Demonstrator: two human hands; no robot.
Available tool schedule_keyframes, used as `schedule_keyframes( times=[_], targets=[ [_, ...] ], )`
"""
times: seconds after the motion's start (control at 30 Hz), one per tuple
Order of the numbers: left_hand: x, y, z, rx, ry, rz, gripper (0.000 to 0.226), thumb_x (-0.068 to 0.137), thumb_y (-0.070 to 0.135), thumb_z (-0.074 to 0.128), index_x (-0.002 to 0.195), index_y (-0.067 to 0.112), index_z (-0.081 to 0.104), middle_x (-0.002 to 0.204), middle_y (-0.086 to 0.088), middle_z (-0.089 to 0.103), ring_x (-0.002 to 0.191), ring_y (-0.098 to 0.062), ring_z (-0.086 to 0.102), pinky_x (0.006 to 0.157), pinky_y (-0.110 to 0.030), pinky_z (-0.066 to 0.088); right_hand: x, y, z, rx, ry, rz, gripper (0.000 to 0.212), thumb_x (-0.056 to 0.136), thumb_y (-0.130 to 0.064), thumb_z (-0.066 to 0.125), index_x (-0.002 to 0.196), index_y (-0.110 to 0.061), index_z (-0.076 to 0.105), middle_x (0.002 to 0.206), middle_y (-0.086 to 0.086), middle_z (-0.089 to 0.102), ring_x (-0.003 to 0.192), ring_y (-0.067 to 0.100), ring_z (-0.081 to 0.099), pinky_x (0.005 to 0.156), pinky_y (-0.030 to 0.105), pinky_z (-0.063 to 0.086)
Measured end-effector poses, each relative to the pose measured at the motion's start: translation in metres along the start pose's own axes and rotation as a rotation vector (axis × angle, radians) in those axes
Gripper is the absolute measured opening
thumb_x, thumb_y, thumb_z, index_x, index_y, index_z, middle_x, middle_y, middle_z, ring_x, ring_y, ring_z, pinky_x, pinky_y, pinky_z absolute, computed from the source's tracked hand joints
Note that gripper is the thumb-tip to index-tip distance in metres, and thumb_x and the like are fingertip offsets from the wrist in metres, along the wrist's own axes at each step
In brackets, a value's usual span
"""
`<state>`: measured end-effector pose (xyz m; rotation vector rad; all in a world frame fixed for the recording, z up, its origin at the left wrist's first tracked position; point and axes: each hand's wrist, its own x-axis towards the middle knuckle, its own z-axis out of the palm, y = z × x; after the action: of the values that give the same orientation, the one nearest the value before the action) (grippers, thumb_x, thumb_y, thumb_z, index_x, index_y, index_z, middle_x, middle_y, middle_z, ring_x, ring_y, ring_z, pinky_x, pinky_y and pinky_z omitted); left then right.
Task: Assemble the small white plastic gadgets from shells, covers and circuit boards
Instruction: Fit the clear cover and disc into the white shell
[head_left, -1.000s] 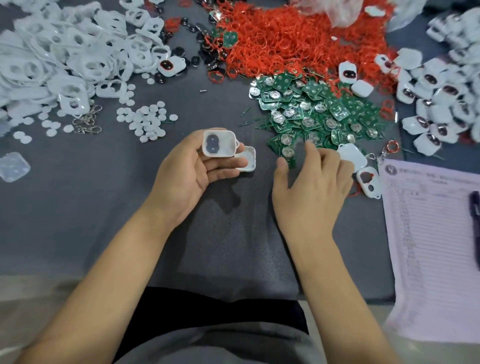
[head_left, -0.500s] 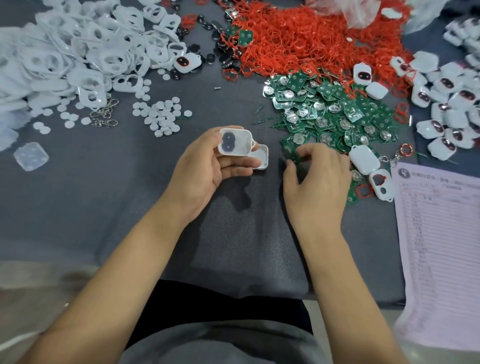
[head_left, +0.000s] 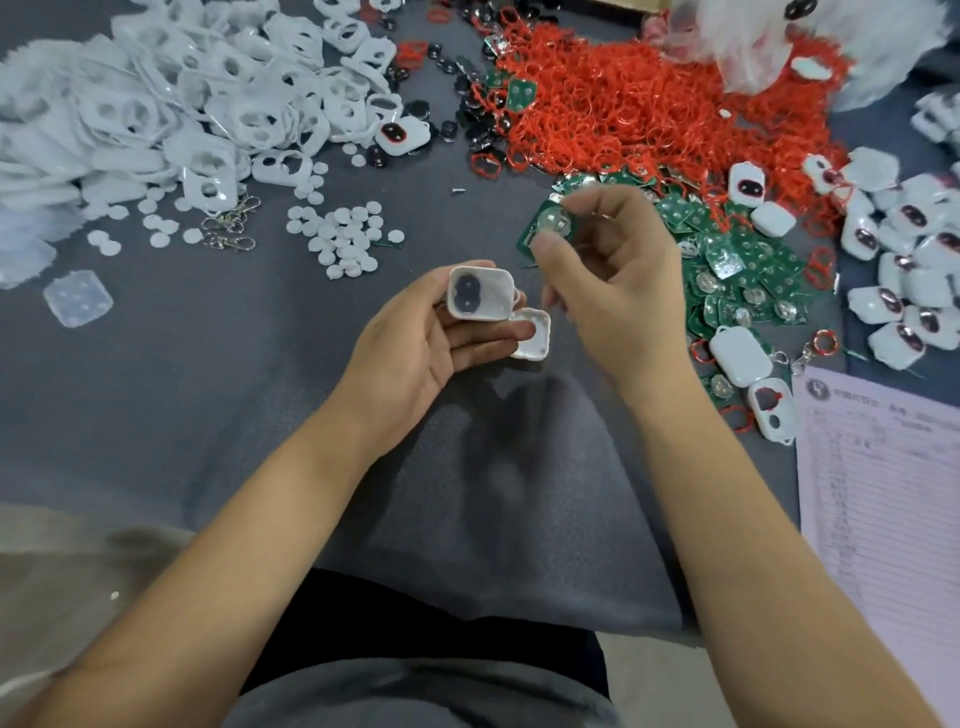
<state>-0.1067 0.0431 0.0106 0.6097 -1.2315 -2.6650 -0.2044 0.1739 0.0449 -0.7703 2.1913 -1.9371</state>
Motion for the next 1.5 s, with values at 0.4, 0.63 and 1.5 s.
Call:
schedule_keyframes(
  times=[0.4, 0.63, 1.5],
  targets=[
    [0.004, -0.004, -0.003, 0.009, 0.000, 0.029, 0.042, 0.114, 0.022, 0.027, 0.131, 0.003, 0.060, 0.117, -0.021, 0.075, 0.102, -0.033, 0.076, 0.083, -0.035, 0.062, -0.010, 0.025, 0.001, 0.310, 0.017, 0.205, 0.013, 0.099, -0.010, 0.067, 0.100, -0.022, 0.070, 0.082, -0.008, 0.065, 0.059, 0.008, 0.049, 0.044, 0.021, 0.038],
    [0.003, -0.004, -0.004, 0.036, -0.012, 0.034, 0.042, 0.113, 0.020, 0.027, 0.132, 0.003, 0.060, 0.118, -0.017, 0.075, 0.110, -0.031, 0.074, 0.093, -0.036, 0.060, -0.015, 0.027, 0.010, 0.094, -0.016, 0.089, 0.005, 0.095, -0.012, 0.075, 0.098, -0.014, 0.071, 0.068, -0.008, 0.070, 0.049, 0.007, 0.058, 0.046, 0.018, 0.044],
    [0.002, -0.006, -0.002, 0.152, -0.039, 0.063, 0.045, 0.113, 0.012, 0.022, 0.143, -0.003, 0.051, 0.132, -0.026, 0.067, 0.125, -0.035, 0.066, 0.106, -0.043, 0.055, -0.019, 0.032, 0.012, -0.137, -0.056, -0.007, 0.013, 0.092, -0.016, 0.078, 0.106, -0.016, 0.077, 0.087, -0.005, 0.077, 0.075, 0.017, 0.072, 0.066, 0.028, 0.057]
  ],
)
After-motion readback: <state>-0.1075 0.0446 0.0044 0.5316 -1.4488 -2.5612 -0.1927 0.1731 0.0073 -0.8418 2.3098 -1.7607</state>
